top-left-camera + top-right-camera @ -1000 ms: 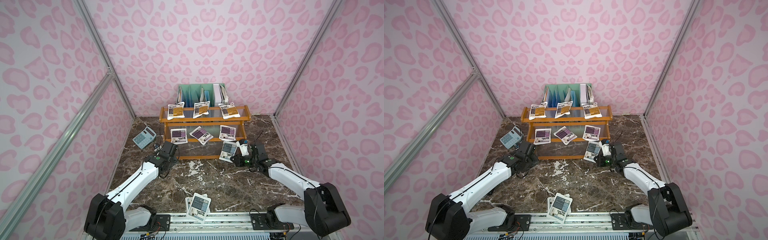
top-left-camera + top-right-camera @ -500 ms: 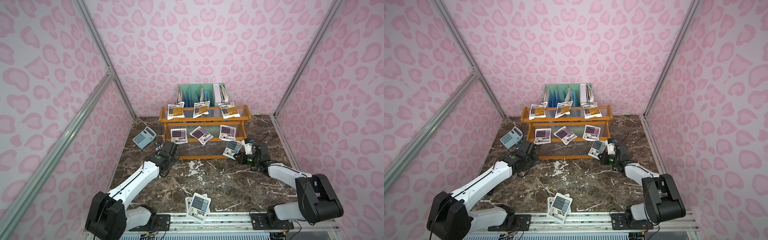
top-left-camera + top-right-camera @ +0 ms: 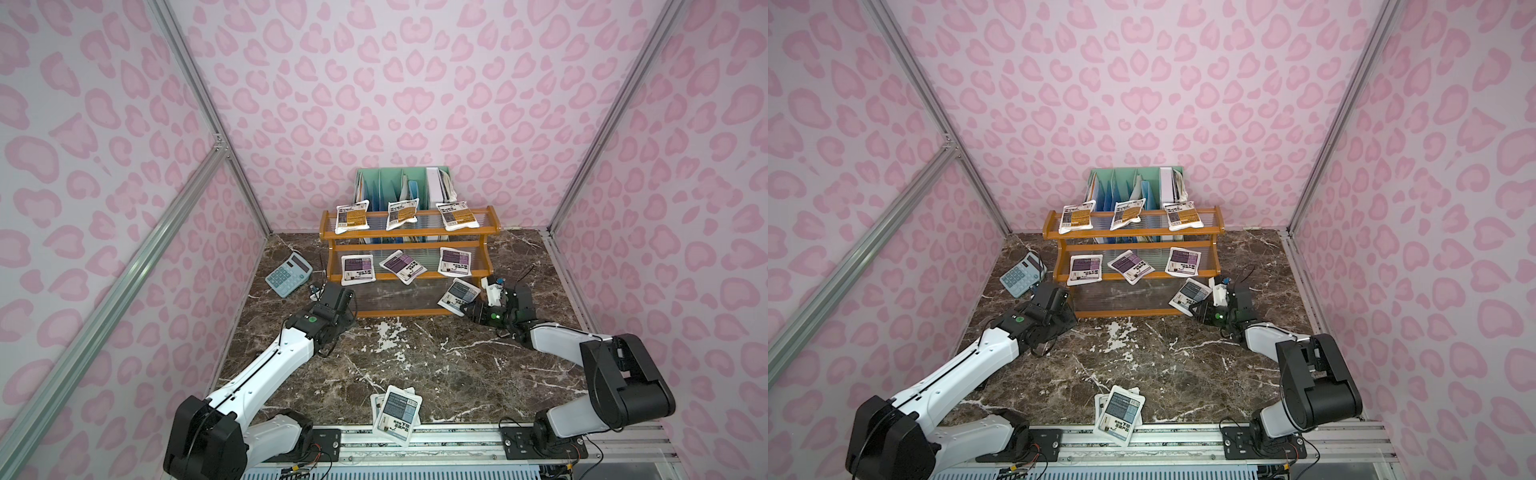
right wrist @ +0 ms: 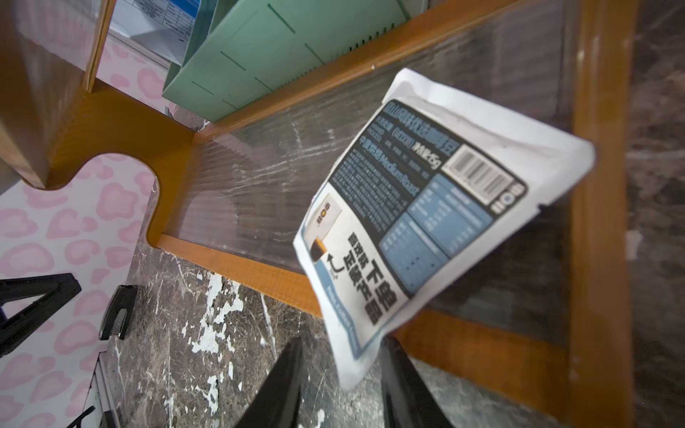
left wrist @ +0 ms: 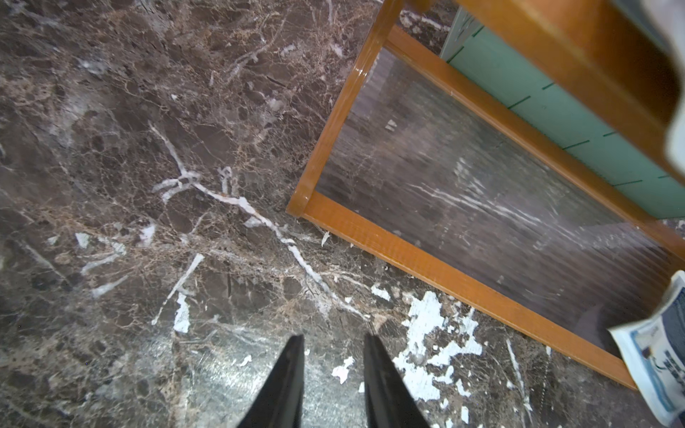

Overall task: Place the bagged coffee beans on the shelf by color
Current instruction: Place the bagged coffee beans on the shelf, then adjust the bagged coffee beans on the shelf.

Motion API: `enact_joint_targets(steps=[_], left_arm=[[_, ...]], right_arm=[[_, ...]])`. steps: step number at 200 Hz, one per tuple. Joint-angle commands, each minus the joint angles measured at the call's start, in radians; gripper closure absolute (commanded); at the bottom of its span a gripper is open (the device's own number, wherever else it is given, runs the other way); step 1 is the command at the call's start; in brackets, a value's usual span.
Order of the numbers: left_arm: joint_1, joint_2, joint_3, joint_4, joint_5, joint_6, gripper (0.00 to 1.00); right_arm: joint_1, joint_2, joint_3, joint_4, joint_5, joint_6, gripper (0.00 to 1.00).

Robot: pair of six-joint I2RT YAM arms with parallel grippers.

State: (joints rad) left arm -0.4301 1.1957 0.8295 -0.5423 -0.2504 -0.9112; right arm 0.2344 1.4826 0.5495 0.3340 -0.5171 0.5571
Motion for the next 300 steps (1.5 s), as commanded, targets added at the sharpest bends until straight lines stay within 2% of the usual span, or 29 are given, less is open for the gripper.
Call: enact_joint_targets(steps=[1, 23, 47, 69, 84, 105, 120, 175, 249, 300], left_arm=[[0.002, 0.018, 0.01, 0.01, 0.025, 0.023, 0.69], [0.001, 0.034, 0.018, 0.014, 0.04, 0.027, 0.69], [0.002, 0.052, 0.032, 0.009, 0.042, 0.038, 0.69], [0.002, 0.063, 0.038, 0.007, 0.035, 0.055, 0.69], [0.004, 0.069, 0.039, 0.008, 0.028, 0.056, 0.69], [0.008, 0.085, 0.045, 0.014, 0.037, 0.063, 0.69], [0.011, 0.095, 0.054, 0.011, 0.041, 0.069, 0.69], [0.022, 0.081, 0.057, -0.009, 0.041, 0.088, 0.69], [0.046, 0.036, 0.039, -0.041, 0.028, 0.105, 0.68], [0.06, 0.033, 0.043, -0.049, 0.032, 0.132, 0.68]], right_arm=[[0.008, -0.037, -0.042, 0.056, 0.051, 0.059, 0.52], [0.011, -0.078, -0.074, 0.034, 0.089, 0.068, 0.44], [0.018, -0.137, -0.106, 0.003, 0.11, 0.066, 0.44], [0.053, -0.187, -0.124, -0.036, 0.135, 0.042, 0.54], [0.086, -0.192, -0.125, -0.029, 0.122, 0.048, 0.66], [0.139, -0.161, -0.125, 0.034, 0.111, 0.077, 0.83], [0.15, -0.113, -0.125, 0.1, 0.107, 0.113, 0.88], [0.151, 0.063, -0.07, 0.275, 0.099, 0.178, 0.9], [0.118, 0.114, -0.03, 0.211, 0.135, 0.14, 0.91], [0.083, 0.083, -0.039, 0.136, 0.233, 0.107, 0.91]])
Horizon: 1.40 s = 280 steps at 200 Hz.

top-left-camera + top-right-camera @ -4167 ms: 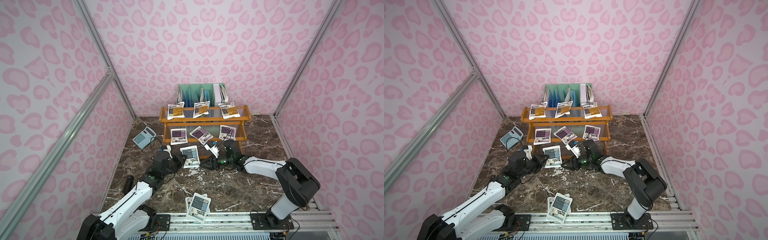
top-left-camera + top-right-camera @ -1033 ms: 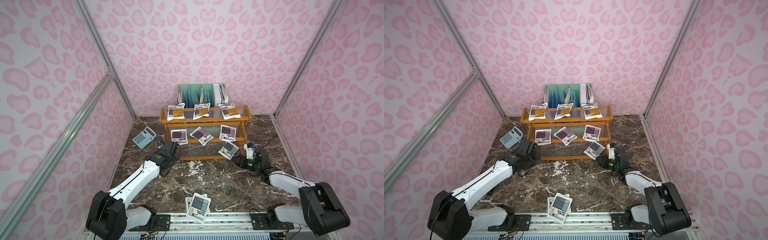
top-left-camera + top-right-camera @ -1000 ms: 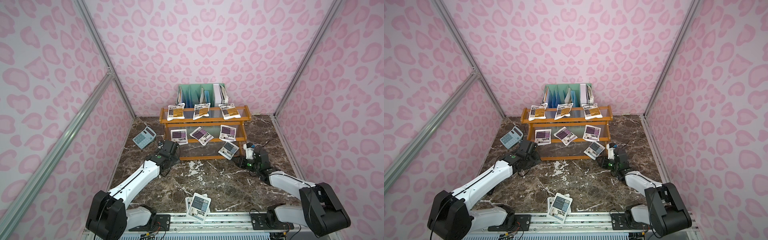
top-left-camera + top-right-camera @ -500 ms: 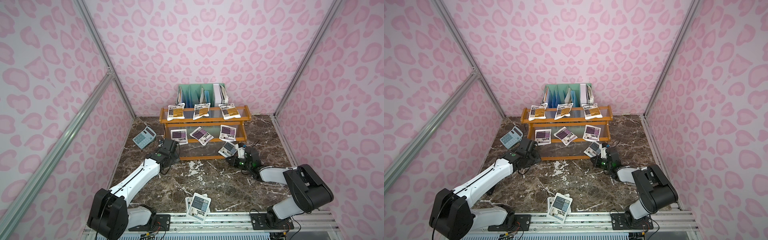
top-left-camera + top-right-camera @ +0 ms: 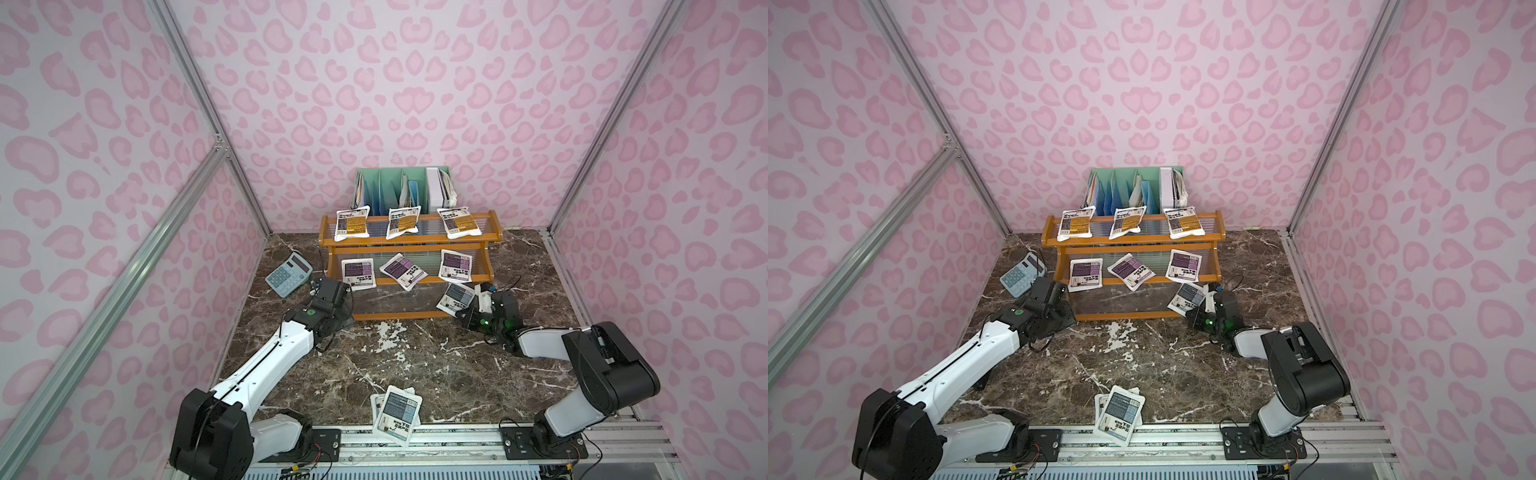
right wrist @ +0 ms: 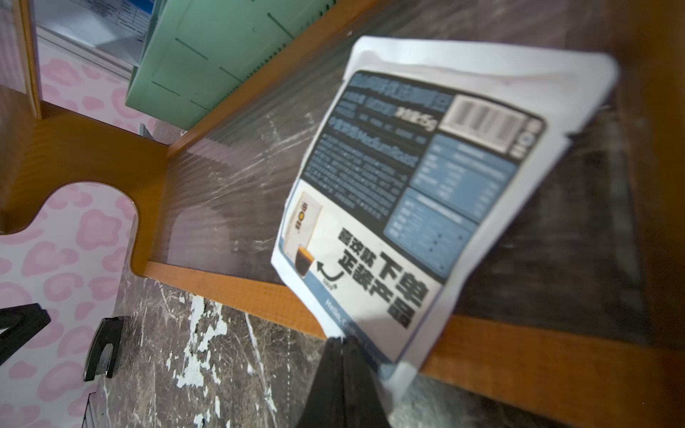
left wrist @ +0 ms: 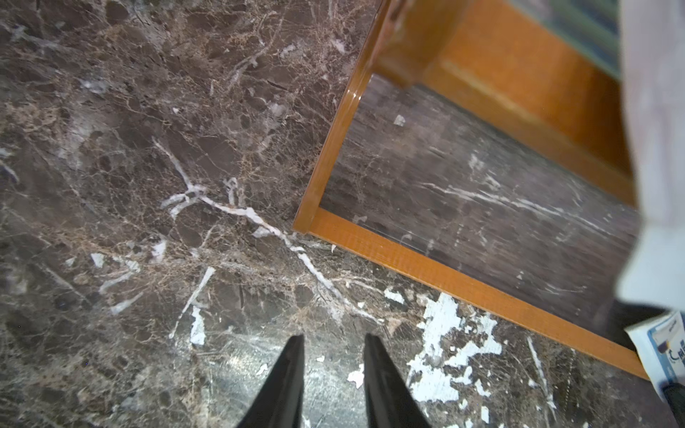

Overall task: Place the bagged coffee beans on the shelf by color
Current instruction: Adjust the bagged coffee beans on the shelf.

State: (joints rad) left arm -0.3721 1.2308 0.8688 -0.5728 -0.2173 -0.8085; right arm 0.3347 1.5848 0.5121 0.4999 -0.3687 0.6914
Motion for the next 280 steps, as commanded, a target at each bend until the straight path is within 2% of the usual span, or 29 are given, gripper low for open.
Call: enact_joint_targets(steps=[1, 31, 60, 123, 156, 194, 280], left_arm=[[0.002, -0.002, 0.005, -0.019, -0.002, 0.029, 0.68], [0.004, -0.004, 0.011, -0.026, -0.005, 0.049, 0.68], [0.004, -0.005, 0.012, -0.019, -0.002, 0.063, 0.68], [0.004, -0.006, 0.02, 0.014, 0.056, 0.107, 0.68], [0.004, 0.001, 0.03, 0.008, 0.044, 0.096, 0.68], [0.004, -0.014, 0.035, -0.017, 0.02, 0.088, 0.68], [0.005, -0.044, 0.036, -0.041, -0.009, 0.105, 0.68]], right_arm=[[-0.018, -0.021, -0.001, -0.032, 0.088, -0.026, 0.91], [-0.043, -0.074, -0.012, -0.034, 0.121, -0.026, 0.92], [-0.022, -0.128, -0.02, -0.001, 0.024, -0.03, 0.92], [0.224, -0.301, 0.034, -0.089, -0.031, -0.132, 0.92], [0.298, -0.215, 0.174, -0.068, -0.003, -0.155, 0.91], [0.32, -0.054, 0.314, -0.008, -0.011, -0.162, 0.92], [0.328, 0.132, 0.438, 0.049, -0.042, -0.132, 0.92]])
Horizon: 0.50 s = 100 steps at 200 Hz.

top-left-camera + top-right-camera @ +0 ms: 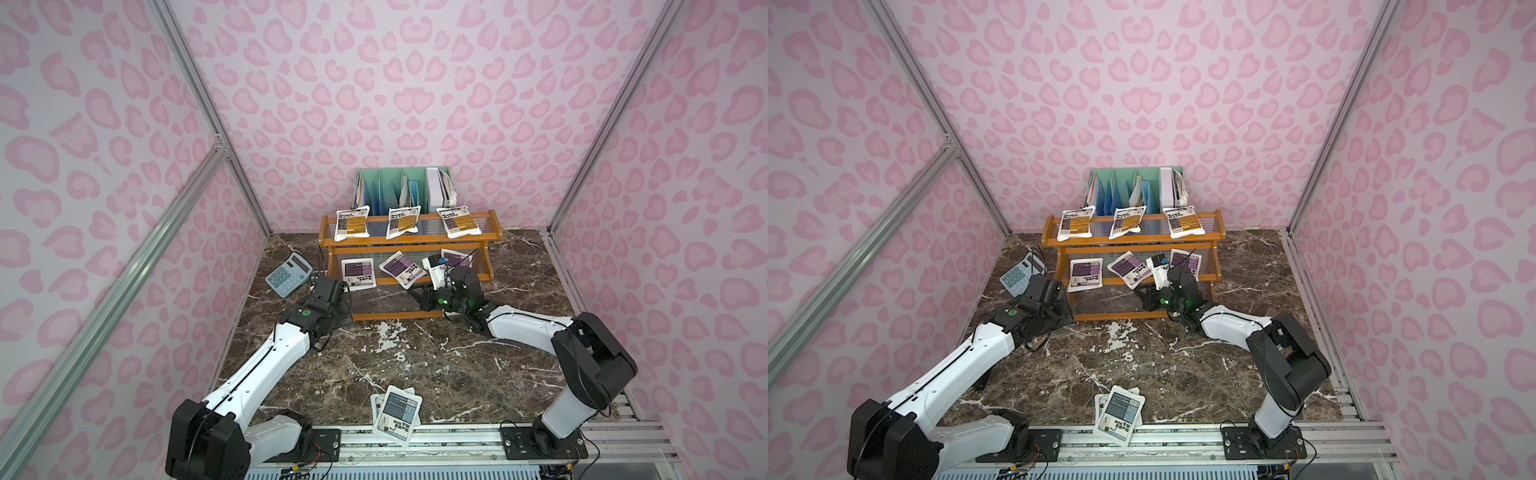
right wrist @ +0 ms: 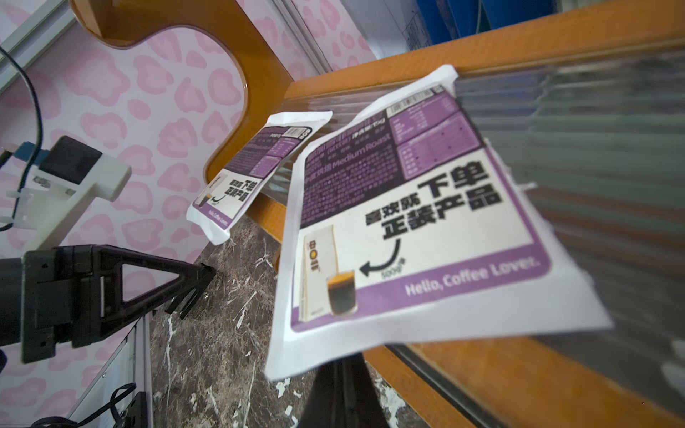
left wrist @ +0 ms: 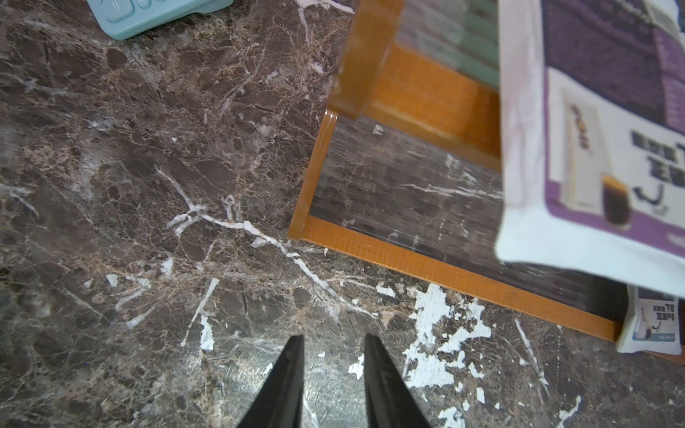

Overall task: Place the bagged coffee beans on the shelf by color
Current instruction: Adjust the bagged coffee beans on the shelf.

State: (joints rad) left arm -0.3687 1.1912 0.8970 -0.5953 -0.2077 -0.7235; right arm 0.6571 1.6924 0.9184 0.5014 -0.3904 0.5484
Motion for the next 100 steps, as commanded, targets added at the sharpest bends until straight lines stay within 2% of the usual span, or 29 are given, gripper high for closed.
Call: enact_joint_targets(steps=[1, 55, 100], left_arm=[[0.001, -0.004, 0.007, -0.019, -0.018, 0.02, 0.68], [0.0, 0.004, -0.002, -0.024, -0.017, 0.028, 0.68], [0.0, 0.029, -0.01, -0.035, 0.025, 0.059, 0.68]], right_arm=[[0.006, 0.026, 0.034, 0.048, -0.021, 0.011, 0.92], [0.021, 0.082, 0.084, 0.048, -0.053, 0.034, 0.93], [0.037, -0.034, -0.018, -0.09, -0.052, -0.042, 0.93]])
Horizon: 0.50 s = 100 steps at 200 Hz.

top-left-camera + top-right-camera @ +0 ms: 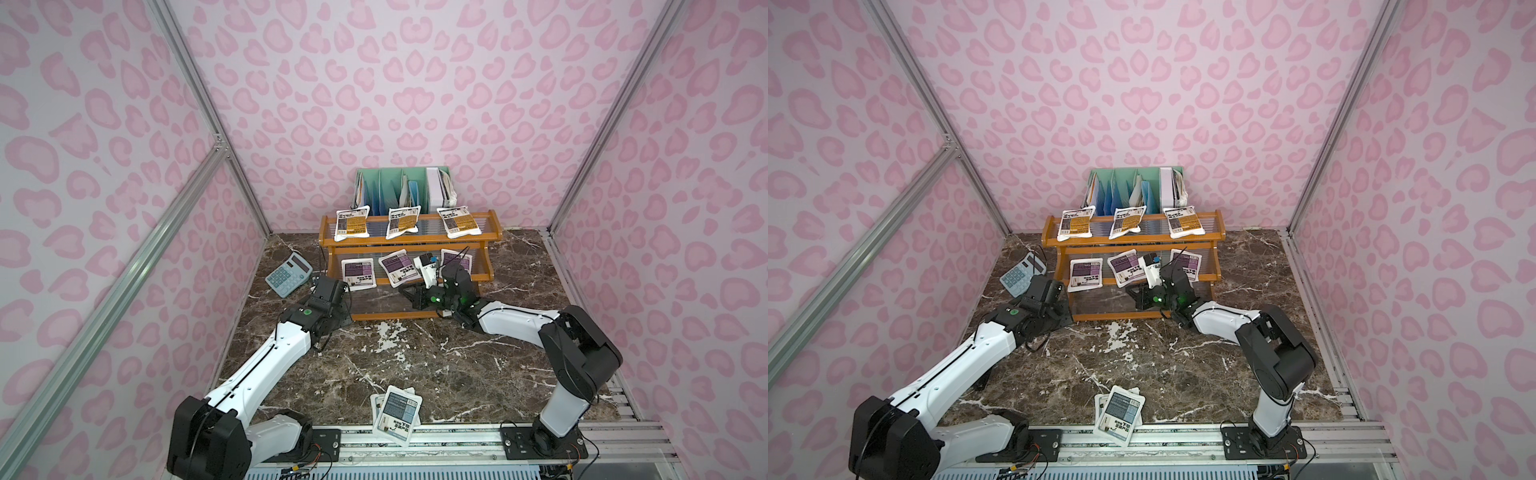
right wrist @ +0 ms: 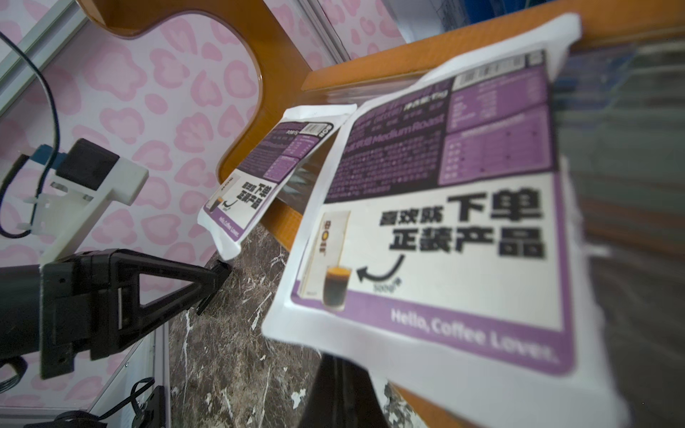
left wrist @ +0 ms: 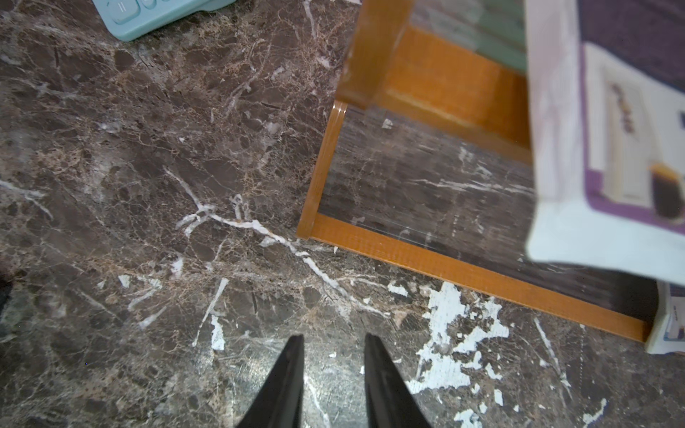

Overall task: Place the bagged coffee beans on the shelf by color
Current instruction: Adjust the bagged coffee beans on the shelf, then pick up the bagged coffee beans at the center of the board.

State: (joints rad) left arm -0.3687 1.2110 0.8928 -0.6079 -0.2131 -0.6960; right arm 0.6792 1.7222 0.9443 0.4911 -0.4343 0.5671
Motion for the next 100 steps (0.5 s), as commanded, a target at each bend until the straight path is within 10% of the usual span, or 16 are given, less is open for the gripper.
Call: enact_joint_targets(steps=[1, 43, 100], left_arm=[[0.0, 0.01, -0.006, -0.023, 0.031, 0.032, 0.68], [0.001, 0.032, -0.018, -0.013, 0.057, 0.029, 0.68], [0.001, 0.054, -0.035, -0.009, 0.082, 0.013, 0.69]], right_arm=[[0.015, -0.069, -0.046, -0.087, -0.008, -0.066, 0.93], [0.146, -0.204, -0.042, -0.562, 0.001, -0.314, 0.85], [0.359, -0.251, -0.124, -0.849, -0.018, -0.335, 0.41]])
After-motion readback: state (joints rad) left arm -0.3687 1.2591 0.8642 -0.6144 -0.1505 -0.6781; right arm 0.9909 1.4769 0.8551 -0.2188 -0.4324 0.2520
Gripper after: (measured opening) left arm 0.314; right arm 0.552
